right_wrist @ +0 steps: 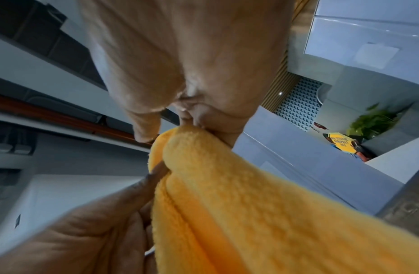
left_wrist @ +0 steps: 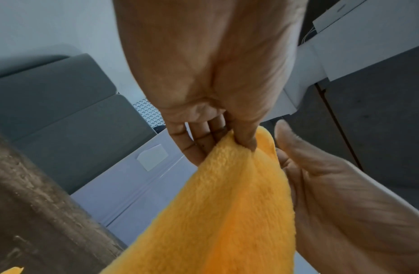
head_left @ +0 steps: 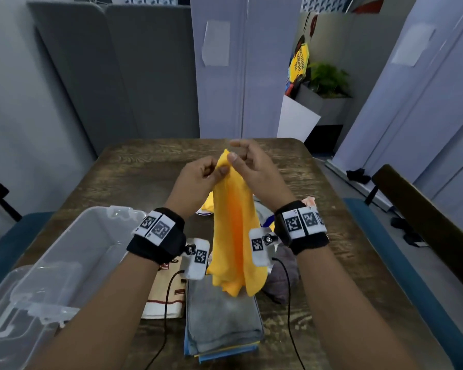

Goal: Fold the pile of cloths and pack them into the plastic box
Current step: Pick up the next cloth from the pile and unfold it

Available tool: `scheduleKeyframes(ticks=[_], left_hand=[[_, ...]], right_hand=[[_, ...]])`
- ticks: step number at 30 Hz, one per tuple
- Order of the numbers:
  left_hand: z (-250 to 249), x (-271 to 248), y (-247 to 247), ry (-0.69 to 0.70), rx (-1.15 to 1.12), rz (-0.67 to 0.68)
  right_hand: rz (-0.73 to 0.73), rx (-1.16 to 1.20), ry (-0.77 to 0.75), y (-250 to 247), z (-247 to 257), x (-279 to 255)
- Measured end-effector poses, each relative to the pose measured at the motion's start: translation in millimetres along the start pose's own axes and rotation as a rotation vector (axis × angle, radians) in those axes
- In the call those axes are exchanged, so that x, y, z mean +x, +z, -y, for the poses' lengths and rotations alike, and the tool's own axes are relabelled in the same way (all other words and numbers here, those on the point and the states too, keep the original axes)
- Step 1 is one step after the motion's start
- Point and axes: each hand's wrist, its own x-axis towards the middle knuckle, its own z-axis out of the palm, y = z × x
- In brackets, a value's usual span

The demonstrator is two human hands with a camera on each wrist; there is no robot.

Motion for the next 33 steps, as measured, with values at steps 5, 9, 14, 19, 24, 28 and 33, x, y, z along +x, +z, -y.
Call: scheduleKeyframes(ticks=[5,9,14,19,24,28,33], left_hand=[[23,-7,9,-0.043,0.047,-0.001],[58,-20,19,-0.150,0.127,0.063],[104,-39,27,-0.310,0.325,0.167],[125,-47,13,-0.396,0.348,0.036],[122,-49,-23,-0.392,0.080,-0.298],[122,-42,-48,-0.404,-0.227,-0.597],[88,-27,-50,-0.295,-0.446,-0.661]], right_hand=[[-0.114,-0.222,-0.080,1,-1,3],[-0.227,-0.209,-0.114,-6,14,11],[-0.341,-0.216,-0.134,-16,23,23],[-0.517,-0.168,-0.094,-17,15,18],[-0.687,-0.147,0.042,-33,-11,6],[-0.764,-0.135,0.147,-36,-34,-7],[-0.824,-0.068,0.247,-35,-55,-23]])
